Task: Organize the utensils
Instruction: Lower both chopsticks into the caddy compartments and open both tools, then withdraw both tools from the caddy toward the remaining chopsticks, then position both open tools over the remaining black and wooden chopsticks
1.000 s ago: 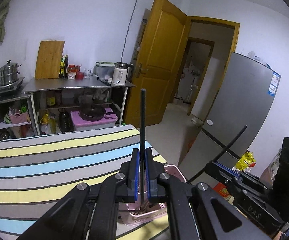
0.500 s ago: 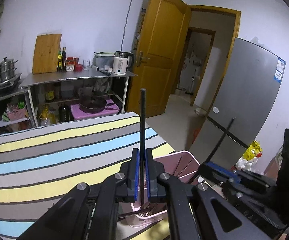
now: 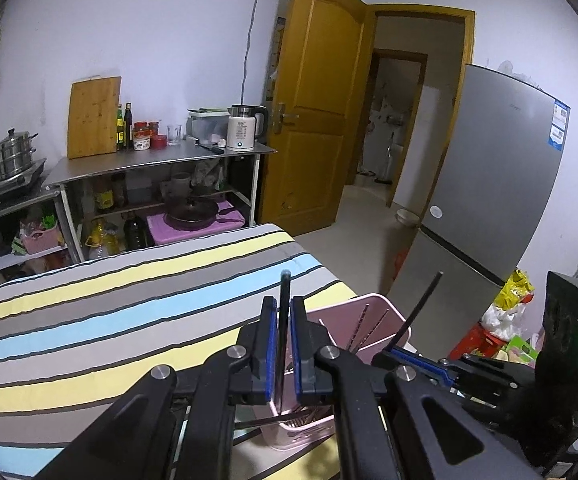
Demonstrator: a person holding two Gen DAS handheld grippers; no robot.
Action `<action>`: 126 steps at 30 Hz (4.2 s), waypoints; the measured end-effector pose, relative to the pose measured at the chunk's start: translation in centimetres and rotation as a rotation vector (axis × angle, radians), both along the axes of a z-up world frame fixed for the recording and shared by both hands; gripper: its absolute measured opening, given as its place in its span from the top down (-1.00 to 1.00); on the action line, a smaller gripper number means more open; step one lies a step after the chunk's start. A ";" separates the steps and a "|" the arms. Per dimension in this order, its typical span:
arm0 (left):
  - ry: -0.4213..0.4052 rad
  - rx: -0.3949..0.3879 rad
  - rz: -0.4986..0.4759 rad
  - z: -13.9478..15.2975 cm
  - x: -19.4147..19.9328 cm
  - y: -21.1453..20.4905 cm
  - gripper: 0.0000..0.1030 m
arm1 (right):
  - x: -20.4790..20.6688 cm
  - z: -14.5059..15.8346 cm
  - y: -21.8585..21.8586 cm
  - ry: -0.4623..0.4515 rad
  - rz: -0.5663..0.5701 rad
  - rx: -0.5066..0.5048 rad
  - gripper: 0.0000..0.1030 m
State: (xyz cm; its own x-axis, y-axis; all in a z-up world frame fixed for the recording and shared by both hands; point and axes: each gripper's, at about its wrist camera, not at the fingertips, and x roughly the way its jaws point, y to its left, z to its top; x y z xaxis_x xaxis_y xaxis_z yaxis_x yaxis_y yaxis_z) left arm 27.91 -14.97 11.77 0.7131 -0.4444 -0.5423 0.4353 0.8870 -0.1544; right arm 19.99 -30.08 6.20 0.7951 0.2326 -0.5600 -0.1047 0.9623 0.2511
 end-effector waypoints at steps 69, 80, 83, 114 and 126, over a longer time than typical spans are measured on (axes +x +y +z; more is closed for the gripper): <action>0.175 -0.023 0.252 -9.6 -14.7 15.5 0.79 | -9.0 -2.3 7.6 0.033 0.205 0.016 0.74; 0.270 -0.007 0.289 -14.0 -11.4 16.4 0.78 | -7.8 -4.8 9.2 0.105 0.247 0.003 0.74; 0.281 0.001 0.292 -14.9 -10.1 16.4 0.71 | -7.2 -5.5 9.7 0.125 0.258 -0.002 0.74; 0.292 0.106 0.396 -18.8 -7.2 18.2 0.42 | -3.3 -8.8 12.5 0.202 0.300 -0.010 0.74; 0.329 0.052 0.435 -18.6 -7.5 21.2 0.42 | 2.8 -11.5 18.4 0.263 0.359 -0.012 0.74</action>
State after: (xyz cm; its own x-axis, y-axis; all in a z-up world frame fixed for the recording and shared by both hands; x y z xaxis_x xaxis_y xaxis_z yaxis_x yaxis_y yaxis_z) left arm 20.42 6.23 -6.88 0.6145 -0.1129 -0.7808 -0.0376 0.9844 -0.1719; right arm 22.83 -11.70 -5.34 0.4951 0.4601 -0.7370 -0.3668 0.8796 0.3028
